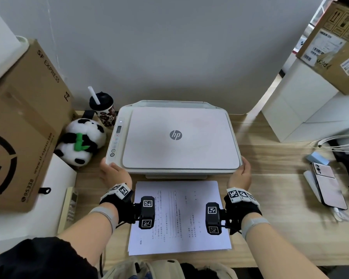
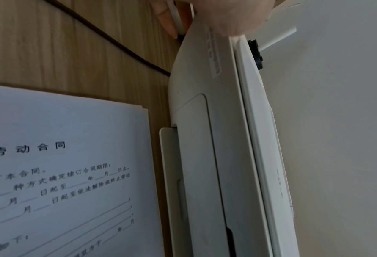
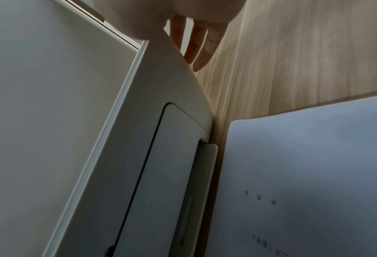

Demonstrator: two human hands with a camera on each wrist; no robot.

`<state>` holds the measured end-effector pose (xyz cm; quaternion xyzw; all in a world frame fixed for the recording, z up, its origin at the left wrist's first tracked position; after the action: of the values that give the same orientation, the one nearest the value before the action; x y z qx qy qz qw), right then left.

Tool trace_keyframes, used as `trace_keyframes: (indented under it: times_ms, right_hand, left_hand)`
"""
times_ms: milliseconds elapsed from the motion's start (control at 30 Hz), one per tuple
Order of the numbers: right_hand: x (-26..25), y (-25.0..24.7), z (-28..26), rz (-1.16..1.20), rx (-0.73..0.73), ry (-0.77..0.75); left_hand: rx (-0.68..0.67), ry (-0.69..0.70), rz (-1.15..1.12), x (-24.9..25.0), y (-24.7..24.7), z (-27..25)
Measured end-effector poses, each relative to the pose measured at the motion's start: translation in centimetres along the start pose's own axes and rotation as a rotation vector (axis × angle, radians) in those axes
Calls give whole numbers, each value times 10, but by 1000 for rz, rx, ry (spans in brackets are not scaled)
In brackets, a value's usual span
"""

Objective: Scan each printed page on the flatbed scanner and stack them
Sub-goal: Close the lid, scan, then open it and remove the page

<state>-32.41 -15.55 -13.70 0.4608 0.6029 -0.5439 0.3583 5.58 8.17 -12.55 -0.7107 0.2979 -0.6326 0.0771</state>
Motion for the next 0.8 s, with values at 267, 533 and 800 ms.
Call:
trace_keyframes:
  times_ms: [267,533,800]
  right_hand:
    - [1,1,-2,-16,12,35]
    - [1,1,-3,-25,17,53]
    - [-3,0,-6,1,11,68]
  left_hand:
    - [-26,-13,-10,0,0,0]
    - [-24,-20,-27,2,-1,-4]
    - [-42,-49,-39,2,-1,-6]
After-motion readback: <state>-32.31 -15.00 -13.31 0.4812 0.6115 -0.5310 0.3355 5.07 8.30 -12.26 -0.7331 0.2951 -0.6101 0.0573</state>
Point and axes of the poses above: each hand's wrist, its own z-axis towards the middle knuckle, its own y-axis out of the palm, x = y × z, the point moved 9 cm from there along z, towards the middle knuckle, and after that the axes turned 14 degrees about -x, right-handed, at the moved point
